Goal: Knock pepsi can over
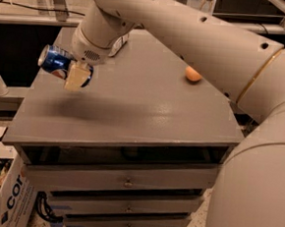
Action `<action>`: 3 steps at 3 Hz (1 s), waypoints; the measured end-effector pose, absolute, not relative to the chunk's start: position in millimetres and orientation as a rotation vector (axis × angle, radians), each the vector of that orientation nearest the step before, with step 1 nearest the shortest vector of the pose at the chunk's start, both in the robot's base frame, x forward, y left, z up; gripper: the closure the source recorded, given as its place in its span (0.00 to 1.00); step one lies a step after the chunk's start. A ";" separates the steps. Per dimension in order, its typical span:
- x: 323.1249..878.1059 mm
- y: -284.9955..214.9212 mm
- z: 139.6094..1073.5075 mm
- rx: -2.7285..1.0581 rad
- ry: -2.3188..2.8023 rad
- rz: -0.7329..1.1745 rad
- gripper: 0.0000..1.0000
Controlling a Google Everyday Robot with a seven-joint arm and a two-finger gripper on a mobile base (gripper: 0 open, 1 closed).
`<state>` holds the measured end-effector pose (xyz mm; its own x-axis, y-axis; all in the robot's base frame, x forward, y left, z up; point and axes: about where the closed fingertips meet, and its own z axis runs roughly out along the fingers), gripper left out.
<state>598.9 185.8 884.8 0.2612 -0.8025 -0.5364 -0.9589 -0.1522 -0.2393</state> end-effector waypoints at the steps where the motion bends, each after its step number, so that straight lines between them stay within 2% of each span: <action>1: 610.6 123.9 885.7 -2.227 1.811 -0.251 1.00; 3: 610.9 66.3 863.5 -2.255 1.983 -0.376 1.00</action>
Offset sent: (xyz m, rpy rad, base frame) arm 0.0098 -0.1569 -0.0312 -0.7845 -0.0708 -0.2330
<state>610.9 66.3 863.5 0.1131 -0.9876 0.1088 -0.9590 -0.1371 -0.2479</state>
